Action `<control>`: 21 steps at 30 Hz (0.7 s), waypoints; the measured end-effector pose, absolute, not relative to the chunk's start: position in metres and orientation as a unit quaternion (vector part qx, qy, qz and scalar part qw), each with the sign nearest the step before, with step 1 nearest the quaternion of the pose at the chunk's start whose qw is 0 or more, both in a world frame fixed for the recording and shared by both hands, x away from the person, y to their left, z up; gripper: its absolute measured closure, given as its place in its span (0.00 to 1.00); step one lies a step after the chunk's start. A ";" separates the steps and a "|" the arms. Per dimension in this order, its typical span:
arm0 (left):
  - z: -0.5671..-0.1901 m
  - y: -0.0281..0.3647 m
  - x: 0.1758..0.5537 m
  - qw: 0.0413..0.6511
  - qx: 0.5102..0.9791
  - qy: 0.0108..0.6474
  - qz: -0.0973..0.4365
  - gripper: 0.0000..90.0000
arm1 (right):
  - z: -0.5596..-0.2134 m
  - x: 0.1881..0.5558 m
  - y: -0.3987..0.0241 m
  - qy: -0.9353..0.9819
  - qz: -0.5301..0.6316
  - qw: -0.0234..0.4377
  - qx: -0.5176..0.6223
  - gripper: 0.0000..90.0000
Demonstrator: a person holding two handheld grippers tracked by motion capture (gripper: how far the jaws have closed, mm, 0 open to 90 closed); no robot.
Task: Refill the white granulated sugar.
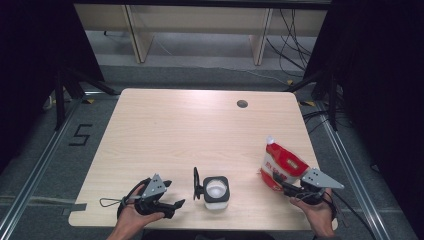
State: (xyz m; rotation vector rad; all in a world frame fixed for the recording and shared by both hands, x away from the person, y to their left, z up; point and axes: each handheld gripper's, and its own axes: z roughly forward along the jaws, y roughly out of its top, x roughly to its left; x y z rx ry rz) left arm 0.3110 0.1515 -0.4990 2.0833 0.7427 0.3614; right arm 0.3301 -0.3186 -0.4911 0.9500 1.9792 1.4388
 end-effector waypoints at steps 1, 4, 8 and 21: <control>-0.500 0.150 0.310 0.444 0.831 0.304 0.143 0.23 | -0.490 0.329 -0.320 0.730 0.533 0.255 0.345 0.50; -0.499 0.151 0.311 0.436 0.836 0.300 0.146 0.23 | -0.489 0.323 -0.321 0.722 0.538 0.246 0.359 0.45; -0.499 0.151 0.311 0.436 0.836 0.300 0.146 0.23 | -0.485 0.314 -0.324 0.722 0.520 0.250 0.381 0.38; -0.499 0.151 0.312 0.442 0.834 0.294 0.149 0.23 | -0.482 0.291 -0.326 0.719 0.493 0.253 0.419 0.33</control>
